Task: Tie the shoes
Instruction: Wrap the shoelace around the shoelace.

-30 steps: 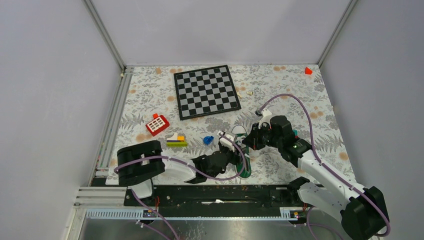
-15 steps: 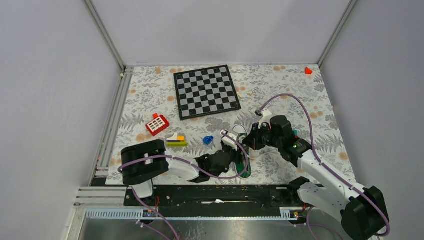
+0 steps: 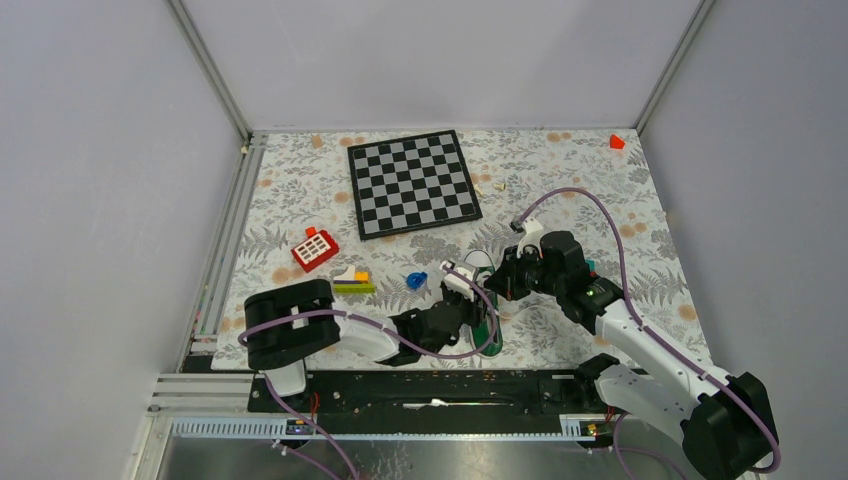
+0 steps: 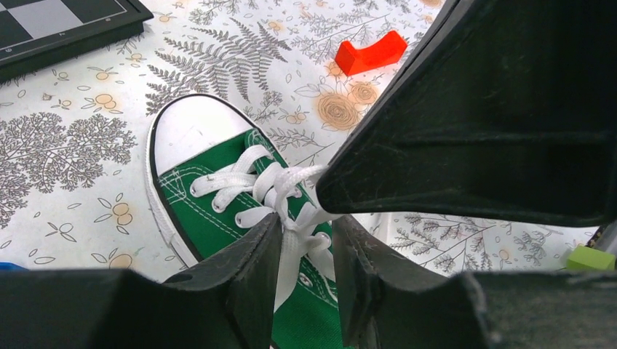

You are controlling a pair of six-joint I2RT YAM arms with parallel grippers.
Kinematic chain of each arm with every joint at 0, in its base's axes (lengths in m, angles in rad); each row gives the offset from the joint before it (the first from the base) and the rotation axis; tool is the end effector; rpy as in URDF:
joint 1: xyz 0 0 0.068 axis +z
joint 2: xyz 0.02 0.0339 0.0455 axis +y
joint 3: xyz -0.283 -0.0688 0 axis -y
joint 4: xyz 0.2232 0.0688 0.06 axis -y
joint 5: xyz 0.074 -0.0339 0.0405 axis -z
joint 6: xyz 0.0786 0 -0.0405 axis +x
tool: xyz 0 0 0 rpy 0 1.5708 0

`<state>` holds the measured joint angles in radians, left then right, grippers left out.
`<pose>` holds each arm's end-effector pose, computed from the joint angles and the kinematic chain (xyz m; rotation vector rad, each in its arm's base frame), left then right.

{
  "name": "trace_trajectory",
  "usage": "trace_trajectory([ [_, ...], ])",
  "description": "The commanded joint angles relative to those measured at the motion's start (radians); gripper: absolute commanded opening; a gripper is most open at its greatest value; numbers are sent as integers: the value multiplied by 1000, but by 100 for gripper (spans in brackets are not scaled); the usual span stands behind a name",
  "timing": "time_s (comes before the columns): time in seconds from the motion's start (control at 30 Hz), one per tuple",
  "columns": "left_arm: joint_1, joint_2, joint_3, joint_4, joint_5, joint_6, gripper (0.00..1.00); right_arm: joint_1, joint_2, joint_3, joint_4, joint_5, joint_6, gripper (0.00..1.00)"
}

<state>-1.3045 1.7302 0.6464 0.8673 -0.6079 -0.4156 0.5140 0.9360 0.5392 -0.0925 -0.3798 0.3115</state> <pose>0.1374 -0.3333 0.1940 0.3536 1.7675 -0.7073 0.1694 0.1291 0.2414 -0.4602 2.0959 0.8888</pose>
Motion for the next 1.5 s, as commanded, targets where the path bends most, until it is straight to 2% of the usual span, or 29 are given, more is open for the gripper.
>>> trace_trajectory([
  [0.0,-4,18,11,53,-21,0,36,-9,-3,40,19,-9,-9,0],
  [0.13,-4,26,12,58,-23,0,36,-9,-5,41,20,-11,-9,0],
  [0.33,-4,13,-3,84,-45,-6,25,-11,-5,38,19,-13,-10,0],
  [0.47,-4,11,-12,106,-48,-15,22,-11,-1,34,20,-17,-9,0],
  [0.7,-4,15,-17,127,-35,-19,36,-11,-3,32,19,-19,-8,0],
  [1.07,-4,37,-14,192,-41,-14,26,-11,5,35,15,-31,-8,0],
  [1.23,-4,41,-12,196,-40,-4,27,-11,11,37,13,-33,-10,0],
  [1.3,-3,45,-11,198,-39,-3,23,-11,13,39,13,-36,-9,0],
  [1.4,-3,49,-9,199,-41,-1,0,-11,14,42,11,-36,-9,0],
  [1.47,-3,51,-8,198,-43,3,0,-11,13,45,10,-34,-9,0],
])
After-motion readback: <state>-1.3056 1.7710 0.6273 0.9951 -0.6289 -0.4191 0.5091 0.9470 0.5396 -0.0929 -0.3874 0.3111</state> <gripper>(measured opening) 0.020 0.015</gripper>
